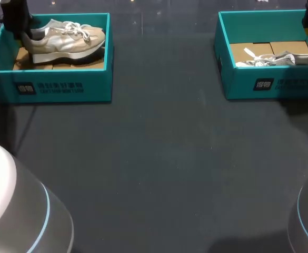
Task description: Take the shoe out of the shoebox, open the shoe tongue, remove and reinsert the insole, then place the shoe into the shoebox
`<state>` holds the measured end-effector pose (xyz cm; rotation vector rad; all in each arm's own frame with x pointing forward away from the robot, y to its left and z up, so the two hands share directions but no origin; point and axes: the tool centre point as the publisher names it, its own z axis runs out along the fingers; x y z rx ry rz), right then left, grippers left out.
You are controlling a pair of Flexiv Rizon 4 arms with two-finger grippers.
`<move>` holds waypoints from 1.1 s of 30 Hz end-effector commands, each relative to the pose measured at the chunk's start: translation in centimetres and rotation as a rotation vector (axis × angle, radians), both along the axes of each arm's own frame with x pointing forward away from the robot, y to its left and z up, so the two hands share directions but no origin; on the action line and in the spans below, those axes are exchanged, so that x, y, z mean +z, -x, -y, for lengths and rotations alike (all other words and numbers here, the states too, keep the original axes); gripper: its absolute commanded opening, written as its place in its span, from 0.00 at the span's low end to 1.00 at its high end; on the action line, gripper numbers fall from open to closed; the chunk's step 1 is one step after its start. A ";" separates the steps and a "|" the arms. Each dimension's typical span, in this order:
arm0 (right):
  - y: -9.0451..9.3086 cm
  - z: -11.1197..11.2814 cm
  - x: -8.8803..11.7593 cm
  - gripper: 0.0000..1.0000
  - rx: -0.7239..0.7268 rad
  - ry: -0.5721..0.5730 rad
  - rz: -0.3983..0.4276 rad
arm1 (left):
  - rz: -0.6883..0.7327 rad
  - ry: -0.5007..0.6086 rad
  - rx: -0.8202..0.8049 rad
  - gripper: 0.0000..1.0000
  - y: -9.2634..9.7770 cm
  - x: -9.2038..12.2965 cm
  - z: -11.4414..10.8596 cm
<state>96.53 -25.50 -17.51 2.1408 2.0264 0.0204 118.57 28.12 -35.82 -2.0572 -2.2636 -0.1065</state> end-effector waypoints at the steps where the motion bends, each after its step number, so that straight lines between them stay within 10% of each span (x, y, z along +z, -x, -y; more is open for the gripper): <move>1: 0.1 0.0 0.0 1.00 -0.001 0.000 0.001 | -0.001 0.017 -0.001 0.00 -0.2 1.2 -0.4; 33: 0.1 0.0 0.0 1.00 -0.001 0.000 0.001 | 0.072 0.087 -0.035 0.00 -0.4 8.0 -0.5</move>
